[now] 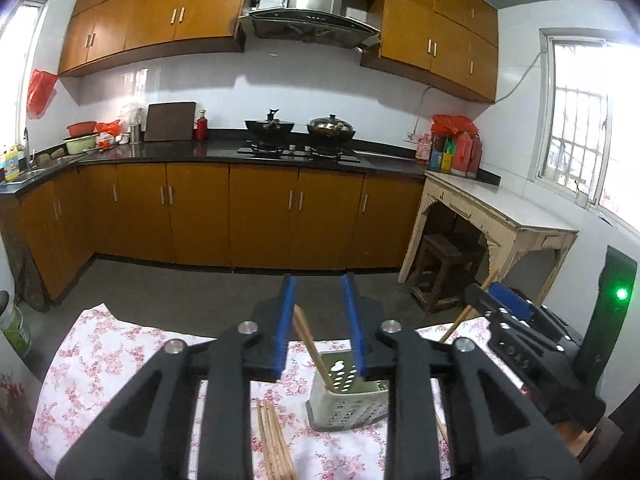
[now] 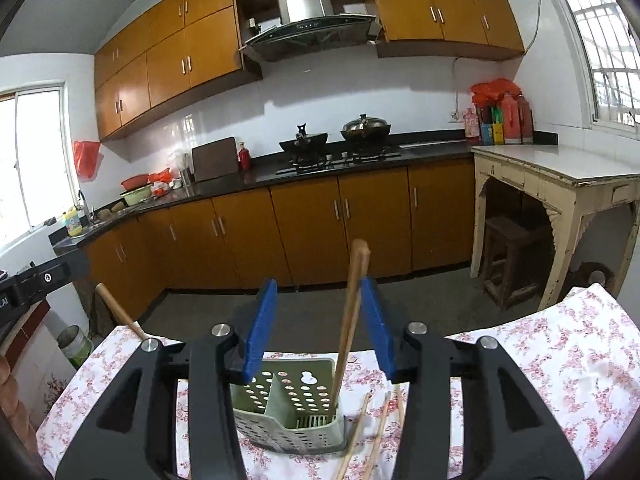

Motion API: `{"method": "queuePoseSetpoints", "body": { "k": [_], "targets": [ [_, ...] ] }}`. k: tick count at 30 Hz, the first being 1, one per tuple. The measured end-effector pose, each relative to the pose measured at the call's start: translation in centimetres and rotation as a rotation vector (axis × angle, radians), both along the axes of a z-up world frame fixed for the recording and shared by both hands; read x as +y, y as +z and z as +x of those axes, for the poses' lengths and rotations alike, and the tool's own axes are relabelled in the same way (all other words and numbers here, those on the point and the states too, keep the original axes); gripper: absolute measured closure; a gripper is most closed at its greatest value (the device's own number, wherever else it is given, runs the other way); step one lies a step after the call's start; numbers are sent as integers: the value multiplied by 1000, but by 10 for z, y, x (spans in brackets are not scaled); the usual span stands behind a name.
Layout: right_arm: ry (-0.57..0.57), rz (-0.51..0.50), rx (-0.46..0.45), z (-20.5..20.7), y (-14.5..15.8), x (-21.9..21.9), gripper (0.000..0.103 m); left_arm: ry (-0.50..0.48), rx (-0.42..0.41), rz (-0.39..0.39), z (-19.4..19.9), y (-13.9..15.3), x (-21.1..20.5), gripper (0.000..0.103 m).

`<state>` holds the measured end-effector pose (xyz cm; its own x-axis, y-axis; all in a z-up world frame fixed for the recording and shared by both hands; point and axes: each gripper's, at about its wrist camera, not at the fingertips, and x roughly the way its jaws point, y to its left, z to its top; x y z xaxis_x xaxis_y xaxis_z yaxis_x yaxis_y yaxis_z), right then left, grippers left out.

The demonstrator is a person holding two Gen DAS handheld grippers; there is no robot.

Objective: Organize utensils
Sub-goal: 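Open both tools to release the chopsticks into the holder, then move both open tools back down to the chopsticks on the cloth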

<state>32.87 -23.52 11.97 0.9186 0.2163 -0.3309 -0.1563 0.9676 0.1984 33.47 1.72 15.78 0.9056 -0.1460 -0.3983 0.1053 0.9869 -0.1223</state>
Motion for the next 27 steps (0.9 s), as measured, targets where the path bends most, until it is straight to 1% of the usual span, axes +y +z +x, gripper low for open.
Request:
{"method": "queuePoseSetpoints", "body": {
  "k": [5, 9, 11, 14, 15, 18, 19, 20, 22, 23, 25, 27],
  "targets": [
    [-17, -6, -43, -20, 13, -11, 58, 26, -25, -26, -23, 7, 16, 68],
    [-43, -1, -69, -43, 17, -27, 58, 47, -64, -12, -54, 8, 26, 62],
    [-67, 7, -61, -59, 13, -42, 58, 62, -74, 1, -72, 1, 30, 59],
    [-118, -14, -30, -78, -5, -61, 58, 79, -64, 19, -97, -20, 36, 53],
    [-140, -25, -12, -84, -14, -67, 58, 84, -52, 29, -103, -29, 38, 51],
    [-202, -49, 81, -93, -52, -86, 58, 110, 1, 73, -120, -71, 44, 49],
    [-219, -50, 140, -91, -72, -92, 58, 116, 35, 89, -123, -89, 45, 49],
    [-228, -51, 182, -88, -86, -96, 58, 114, 74, 95, -124, -107, 47, 49],
    [-235, -52, 288, -81, -118, -101, 58, 116, 149, 93, -125, -137, 50, 49],
    [-222, -41, 345, -76, -136, -101, 63, 117, 187, 83, -125, -151, 52, 49],
    [-186, -21, 436, -65, -163, -95, 70, 119, 243, 55, -124, -170, 56, 49],
    [-152, -1, 484, -56, -177, -87, 75, 119, 280, 25, -122, -183, 60, 49]
  ]
}}
